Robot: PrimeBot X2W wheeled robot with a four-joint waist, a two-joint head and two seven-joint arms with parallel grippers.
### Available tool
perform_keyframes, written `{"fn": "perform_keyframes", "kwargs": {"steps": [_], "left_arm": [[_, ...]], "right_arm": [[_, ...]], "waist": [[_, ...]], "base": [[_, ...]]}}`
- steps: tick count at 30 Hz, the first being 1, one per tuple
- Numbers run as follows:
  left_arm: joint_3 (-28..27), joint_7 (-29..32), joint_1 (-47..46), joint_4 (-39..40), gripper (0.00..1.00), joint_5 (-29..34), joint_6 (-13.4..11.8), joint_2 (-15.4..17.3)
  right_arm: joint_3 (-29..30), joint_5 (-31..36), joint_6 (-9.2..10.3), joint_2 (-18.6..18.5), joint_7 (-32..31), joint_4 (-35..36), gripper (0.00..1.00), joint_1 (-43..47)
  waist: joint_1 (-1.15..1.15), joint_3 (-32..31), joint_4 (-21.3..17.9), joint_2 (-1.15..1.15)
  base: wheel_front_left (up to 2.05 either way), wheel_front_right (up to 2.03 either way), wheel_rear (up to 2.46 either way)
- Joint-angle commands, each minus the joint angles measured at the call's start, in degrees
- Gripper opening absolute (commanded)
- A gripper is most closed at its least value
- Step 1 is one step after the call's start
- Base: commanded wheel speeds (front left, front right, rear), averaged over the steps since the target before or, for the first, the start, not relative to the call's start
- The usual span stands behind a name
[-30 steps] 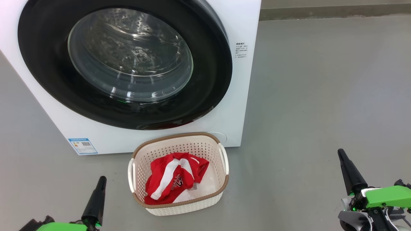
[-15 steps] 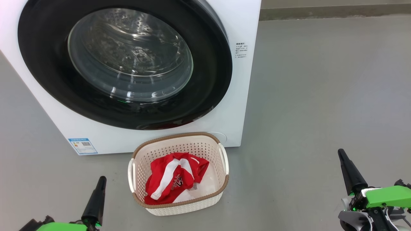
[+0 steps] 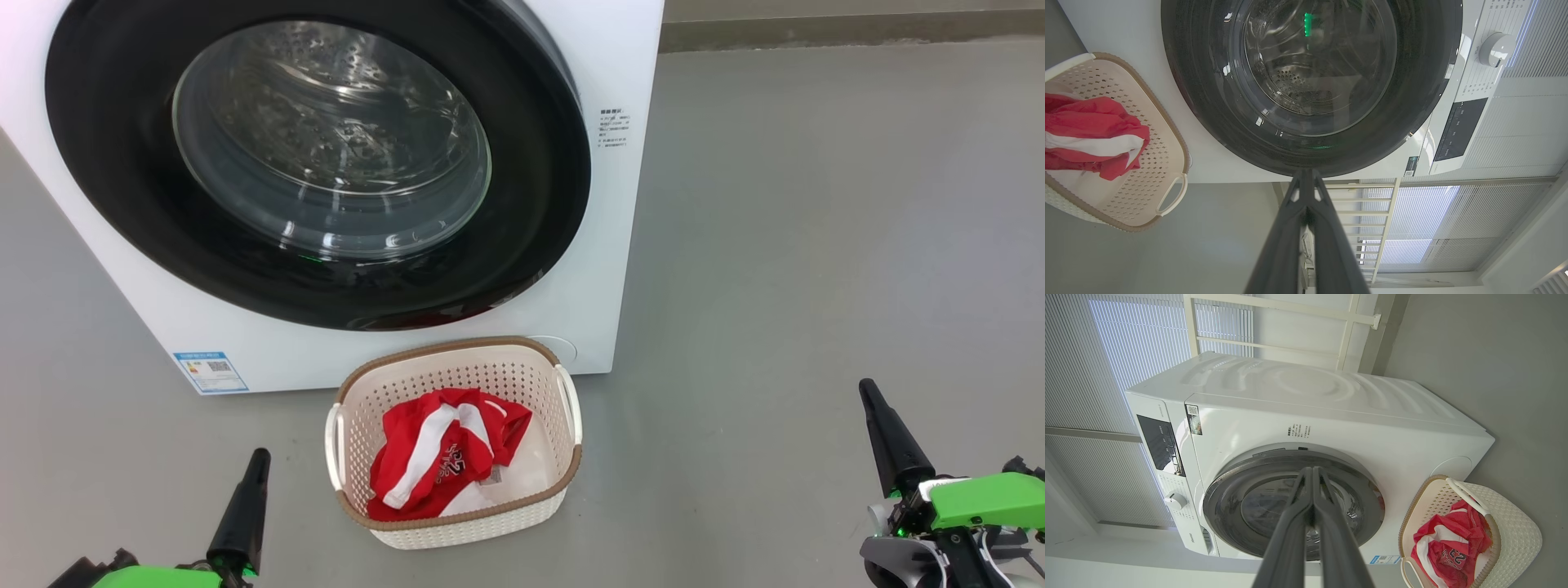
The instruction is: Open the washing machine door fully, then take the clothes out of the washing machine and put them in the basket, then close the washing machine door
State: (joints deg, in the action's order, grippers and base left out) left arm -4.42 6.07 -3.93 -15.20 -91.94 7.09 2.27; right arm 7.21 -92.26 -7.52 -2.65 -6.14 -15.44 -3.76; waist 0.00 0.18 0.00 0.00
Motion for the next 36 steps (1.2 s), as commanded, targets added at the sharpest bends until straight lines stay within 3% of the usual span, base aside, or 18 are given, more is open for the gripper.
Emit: {"fn": "perform_keyframes", "kwargs": {"steps": [1, 36], "left_arm": [[-2.1, 0.4, -2.3, 1.2, 0.0, -0.2, 0.4, 0.7], [-2.1, 0.4, -2.3, 1.2, 0.0, -0.2, 0.4, 0.6]], "right_arm": [[-0.8, 0.0, 0.03, -0.3, -0.3, 1.4, 0.0, -2.4], [-0.7, 0.1, 0.03, -0.3, -0.3, 1.4, 0.0, -2.4]], "waist": [[0.0, 0.0, 0.0, 0.0], [0.0, 0.0, 0.0, 0.0]], "base": [[0.0, 0.0, 0.0], [0.0, 0.0, 0.0]]}}
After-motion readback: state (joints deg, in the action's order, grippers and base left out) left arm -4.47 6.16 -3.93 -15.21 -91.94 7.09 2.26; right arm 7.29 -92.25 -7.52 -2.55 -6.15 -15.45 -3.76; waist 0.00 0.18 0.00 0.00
